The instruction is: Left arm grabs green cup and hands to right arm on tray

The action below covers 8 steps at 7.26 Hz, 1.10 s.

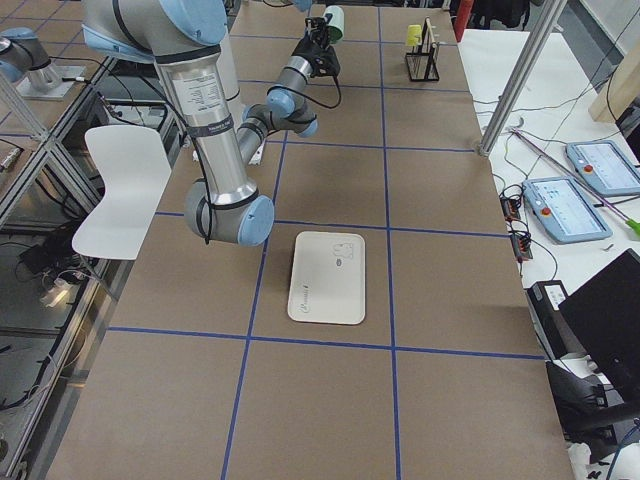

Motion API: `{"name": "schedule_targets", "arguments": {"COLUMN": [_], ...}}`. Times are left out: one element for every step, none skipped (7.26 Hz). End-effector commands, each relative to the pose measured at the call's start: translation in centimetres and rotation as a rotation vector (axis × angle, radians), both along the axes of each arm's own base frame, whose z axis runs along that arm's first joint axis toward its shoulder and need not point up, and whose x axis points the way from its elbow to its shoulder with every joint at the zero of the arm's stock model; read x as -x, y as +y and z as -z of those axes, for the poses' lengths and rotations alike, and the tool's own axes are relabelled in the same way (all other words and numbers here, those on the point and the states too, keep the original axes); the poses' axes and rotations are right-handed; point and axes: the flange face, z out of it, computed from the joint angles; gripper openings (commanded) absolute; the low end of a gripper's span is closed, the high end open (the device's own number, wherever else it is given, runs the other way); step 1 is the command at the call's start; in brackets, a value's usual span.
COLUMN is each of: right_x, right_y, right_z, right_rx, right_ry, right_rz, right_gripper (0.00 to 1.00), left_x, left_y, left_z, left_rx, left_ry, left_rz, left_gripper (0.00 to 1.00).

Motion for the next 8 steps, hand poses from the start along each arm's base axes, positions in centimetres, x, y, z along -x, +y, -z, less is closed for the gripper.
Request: {"name": "schedule_targets", "arguments": {"right_x": [-0.8, -0.8, -0.2, 0.7, 1.2, 1.0, -0.4, -2.3], "right_y": [-1.6, -3.2, -4.9, -6.5, -8.3, -10.4, -12.1, -14.2], "right_z": [-1.7, -2.4, -2.5, -2.9, -3.2, -3.7, -3.9, -4.2], "right_rx": [0.042, 0.087, 0.143, 0.203, 0.248, 0.270, 0.303, 0.362], "right_ry": [0.068, 0.158, 0.265, 0.395, 0.526, 0.673, 0.787, 0.925], "right_rz": [-0.024, -0.058, -0.084, -0.101, -0.109, -0.069, -0.034, -0.005], "right_gripper": [0.00, 0.00, 0.00, 0.00, 0.00, 0.00, 0.00, 0.00], "left_x": [-0.3, -0.5, -1.1, -1.8, -2.9, -3.8, -4.3, -4.6], "left_y": [-0.5, -0.7, -1.3, -2.0, -2.9, -4.0, -4.4, -5.3], "left_z": [-0.4, -0.7, -1.2, -1.8, -3.1, -5.4, -8.4, -10.9], "left_rx": [0.009, 0.015, 0.027, -0.008, 0.002, -0.013, -0.033, -0.042], "left_ry": [-0.011, -0.016, -0.030, -0.055, -0.091, -0.144, -0.204, -0.269], "left_rz": [0.006, 0.007, 0.011, 0.033, 0.040, 0.060, 0.079, 0.097], "left_gripper": [1.00, 1.00, 1.00, 1.00, 1.00, 1.00, 1.00, 1.00]}}
